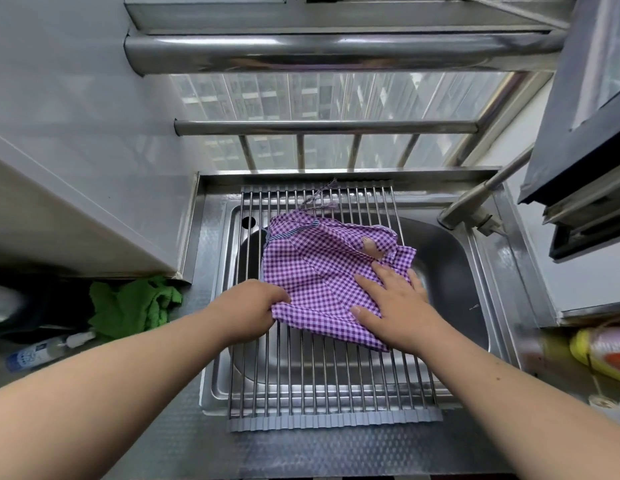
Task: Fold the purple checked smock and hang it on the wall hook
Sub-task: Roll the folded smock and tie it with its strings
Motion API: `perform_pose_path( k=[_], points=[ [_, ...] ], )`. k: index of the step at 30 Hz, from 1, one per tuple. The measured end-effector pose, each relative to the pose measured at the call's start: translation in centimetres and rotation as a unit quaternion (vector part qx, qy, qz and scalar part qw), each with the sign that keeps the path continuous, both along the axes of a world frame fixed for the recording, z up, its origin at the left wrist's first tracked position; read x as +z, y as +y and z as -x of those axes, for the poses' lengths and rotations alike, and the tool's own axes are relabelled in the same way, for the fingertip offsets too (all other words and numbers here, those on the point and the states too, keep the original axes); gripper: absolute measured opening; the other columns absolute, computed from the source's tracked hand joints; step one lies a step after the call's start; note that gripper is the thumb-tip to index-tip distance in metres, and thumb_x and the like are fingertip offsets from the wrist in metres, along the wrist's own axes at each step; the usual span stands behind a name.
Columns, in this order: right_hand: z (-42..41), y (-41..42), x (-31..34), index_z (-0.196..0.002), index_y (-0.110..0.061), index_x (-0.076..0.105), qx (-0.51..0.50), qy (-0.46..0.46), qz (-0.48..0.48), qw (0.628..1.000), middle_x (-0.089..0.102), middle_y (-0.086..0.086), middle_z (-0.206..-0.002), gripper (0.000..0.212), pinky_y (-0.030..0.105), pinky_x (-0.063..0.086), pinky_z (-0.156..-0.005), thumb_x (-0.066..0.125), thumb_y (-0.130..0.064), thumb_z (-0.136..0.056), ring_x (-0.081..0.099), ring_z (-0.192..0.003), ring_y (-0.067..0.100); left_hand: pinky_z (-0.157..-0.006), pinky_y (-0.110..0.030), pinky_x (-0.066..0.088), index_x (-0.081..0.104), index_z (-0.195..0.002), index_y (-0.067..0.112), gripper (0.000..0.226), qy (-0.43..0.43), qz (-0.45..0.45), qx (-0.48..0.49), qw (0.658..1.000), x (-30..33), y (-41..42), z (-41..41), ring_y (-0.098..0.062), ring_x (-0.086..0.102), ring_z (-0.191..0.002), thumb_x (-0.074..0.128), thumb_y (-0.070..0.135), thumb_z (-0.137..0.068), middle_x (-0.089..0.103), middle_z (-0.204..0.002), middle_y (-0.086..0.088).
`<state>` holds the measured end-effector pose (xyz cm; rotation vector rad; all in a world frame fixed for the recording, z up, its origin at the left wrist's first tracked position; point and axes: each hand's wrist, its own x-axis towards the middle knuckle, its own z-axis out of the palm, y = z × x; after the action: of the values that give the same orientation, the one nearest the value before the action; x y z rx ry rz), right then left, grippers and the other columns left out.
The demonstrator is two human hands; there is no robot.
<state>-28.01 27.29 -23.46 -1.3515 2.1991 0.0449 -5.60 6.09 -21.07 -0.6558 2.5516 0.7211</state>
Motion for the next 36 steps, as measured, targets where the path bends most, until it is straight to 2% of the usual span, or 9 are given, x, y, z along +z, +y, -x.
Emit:
perform_pose_path(
  k=[3,6,11,14,18,23,26,31,36],
  points=[
    [0.7,1.0,1.6,-0.138,-0.041,0.061,-0.016,-0.054,0.071,0.996,0.053,-0.012,-0.151,0.069,0.052,0.012,-0.13,0.021,-0.074,-0.092,0.041,-0.145,0.009,-0.087,-0.031,0.054,0.074,-0.105,0.033,0.019,-0.025,-0.093,0.075,0.993,1.5,-1.1,0.4,-0.01,0.065,-0.099,0.056,0.036,-0.099,0.073,-0.105,0.013],
    [1.1,2.2,2.9,-0.104,-0.031,0.073,-0.096,-0.166,0.146,0.97,0.073,-0.016,-0.103,0.06,0.048,0.045,-0.104,0.031,-0.072,-0.091,0.064,-0.102,0.004,-0.09,-0.029,0.052,0.076,-0.093,0.029,0.02,-0.016,-0.186,0.147,0.971,2.0,-1.9,0.4,-0.008,0.068,-0.098,0.062,0.043,-0.097,0.075,-0.1,0.014],
    [1.6,3.9,3.6,-0.143,-0.043,0.054,-0.113,-0.26,0.053,0.957,0.065,-0.023,-0.135,0.085,0.039,0.052,-0.108,0.065,-0.09,-0.073,0.062,-0.121,-0.001,-0.101,-0.043,0.055,0.075,-0.096,0.016,0.016,-0.037,-0.274,0.206,0.939,1.9,-2.7,0.0,-0.026,0.072,-0.107,0.065,0.027,-0.094,0.077,-0.105,0.002],
    [1.2,3.1,4.1,-0.124,-0.058,0.057,-0.096,-0.223,0.025,0.97,0.069,-0.031,-0.116,0.05,0.031,0.056,-0.099,0.08,-0.066,-0.079,0.065,-0.106,-0.007,-0.091,-0.049,0.057,0.063,-0.09,0.012,0.013,-0.051,-0.309,0.257,0.914,2.3,-2.6,-0.1,-0.03,0.068,-0.088,0.065,0.021,-0.082,0.069,-0.094,-0.013],
    [1.3,1.4,4.4,-0.11,-0.049,0.063,-0.126,-0.204,0.041,0.97,0.071,-0.024,-0.111,0.015,0.038,0.056,-0.097,0.062,-0.054,-0.096,0.065,-0.104,0.002,-0.082,-0.046,0.059,0.065,-0.105,0.003,0.04,-0.061,-0.367,0.264,0.89,2.9,-2.6,-0.1,-0.034,0.073,-0.088,0.061,0.033,-0.078,0.076,-0.099,-0.016],
    [1.6,-0.7,4.5,-0.134,-0.041,0.058,-0.117,-0.192,0.013,0.974,0.066,-0.013,-0.131,0.031,0.039,0.05,-0.102,0.053,-0.048,-0.104,0.062,-0.119,0.017,-0.121,-0.041,0.03,0.072,-0.123,0.014,0.044,-0.045,-0.111,-0.014,0.993,3.8,-3.6,0.7,-0.022,0.043,-0.14,0.049,0.045,-0.101,0.051,-0.149,-0.002],
    [1.7,-1.9,4.3,-0.135,-0.036,0.059,-0.121,-0.182,0.021,0.976,0.067,-0.009,-0.135,0.033,0.036,0.048,-0.097,0.048,-0.048,-0.107,0.061,-0.116,0.016,-0.111,-0.044,0.042,0.063,-0.134,0.032,0.075,0.034,-0.003,0.019,0.999,4.3,-3.4,1.3,-0.013,0.049,-0.126,0.03,0.08,-0.086,0.055,-0.14,0.009],
    [2.1,-3.1,4.2,-0.144,-0.032,0.054,-0.178,-0.193,0.027,0.965,0.066,-0.001,-0.136,0.038,0.038,0.051,-0.098,0.045,-0.046,-0.109,0.062,-0.117,0.022,-0.099,-0.035,0.056,0.036,-0.148,0.043,0.081,0.029,-0.059,0.031,0.997,4.8,-3.1,2.3,-0.012,0.06,-0.116,0.06,0.081,-0.08,0.056,-0.136,0.014],
    [2.5,-3.8,3.8,-0.129,-0.03,0.062,-0.213,-0.212,0.028,0.954,0.068,-0.003,-0.119,0.03,0.038,0.053,-0.092,0.042,-0.042,-0.11,0.063,-0.102,0.017,-0.125,-0.043,0.019,0.029,-0.155,0.043,0.074,0.071,0.166,-0.061,0.982,3.7,-3.0,2.5,-0.023,0.029,-0.152,0.06,0.059,-0.09,0.027,-0.166,0.004]
  ],
)
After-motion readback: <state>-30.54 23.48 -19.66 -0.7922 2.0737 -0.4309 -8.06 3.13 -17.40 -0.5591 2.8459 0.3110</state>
